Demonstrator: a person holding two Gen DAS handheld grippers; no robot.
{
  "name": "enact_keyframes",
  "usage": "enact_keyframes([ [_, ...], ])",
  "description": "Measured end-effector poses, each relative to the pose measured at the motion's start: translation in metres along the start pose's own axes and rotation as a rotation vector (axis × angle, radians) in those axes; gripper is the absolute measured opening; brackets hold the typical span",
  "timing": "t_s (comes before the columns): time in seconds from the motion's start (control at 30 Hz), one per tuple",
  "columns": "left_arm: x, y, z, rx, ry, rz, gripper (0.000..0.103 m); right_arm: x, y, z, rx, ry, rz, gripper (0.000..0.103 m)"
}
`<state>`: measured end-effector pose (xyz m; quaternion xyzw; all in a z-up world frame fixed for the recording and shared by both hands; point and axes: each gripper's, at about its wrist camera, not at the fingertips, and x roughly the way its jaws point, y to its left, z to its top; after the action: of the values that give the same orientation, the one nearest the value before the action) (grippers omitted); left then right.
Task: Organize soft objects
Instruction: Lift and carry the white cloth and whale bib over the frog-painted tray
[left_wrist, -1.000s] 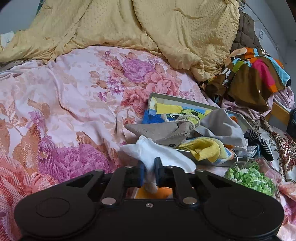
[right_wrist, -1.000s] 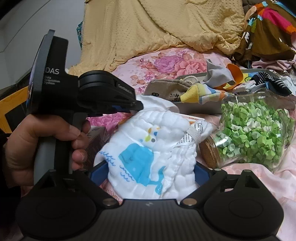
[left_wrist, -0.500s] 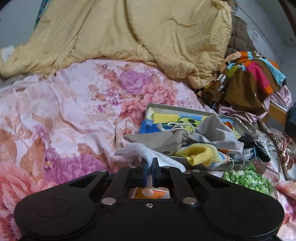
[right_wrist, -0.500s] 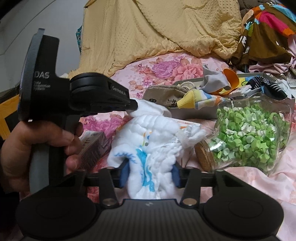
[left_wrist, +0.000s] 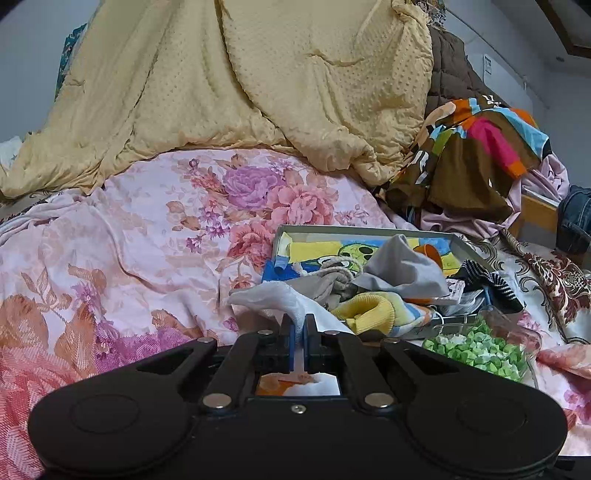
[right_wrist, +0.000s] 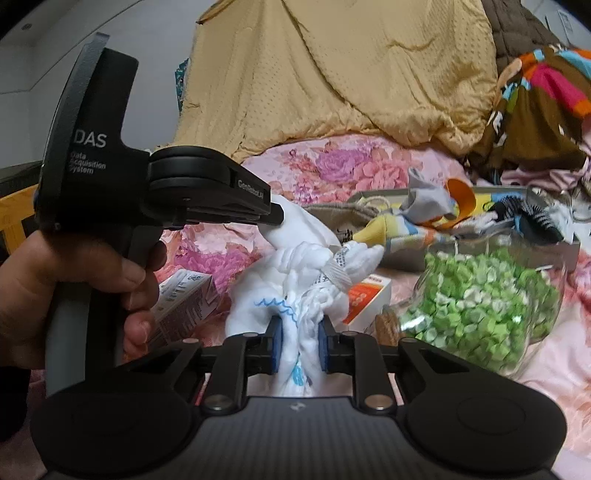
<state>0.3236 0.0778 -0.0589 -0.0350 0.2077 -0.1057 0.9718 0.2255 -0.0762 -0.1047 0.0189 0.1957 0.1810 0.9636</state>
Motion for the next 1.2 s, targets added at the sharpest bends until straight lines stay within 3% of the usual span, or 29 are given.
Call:
enact_keyframes([
  [0.4,-0.005,-0.001,0.003,0.001,-0.026,0.015,0.003,-0.007,-0.003,0.003,-0.047,-0.054,-0.051,0.02],
  [0.77,-0.023,-0.001,0.011,-0.02,-0.183,0.05,0.003,-0.015,-0.015,0.019,-0.042,-0.125,-0.094,0.02],
  [0.93,-0.006,-0.005,0.022,-0.052,-0.202,0.017,0.003,-0.009,-0.028,0.041,-0.07,-0.156,-0.123,0.02],
  [1.2,0.031,-0.002,0.045,-0.085,-0.214,-0.027,0.004,0.028,-0.07,0.112,-0.075,-0.168,-0.123,0.02],
])
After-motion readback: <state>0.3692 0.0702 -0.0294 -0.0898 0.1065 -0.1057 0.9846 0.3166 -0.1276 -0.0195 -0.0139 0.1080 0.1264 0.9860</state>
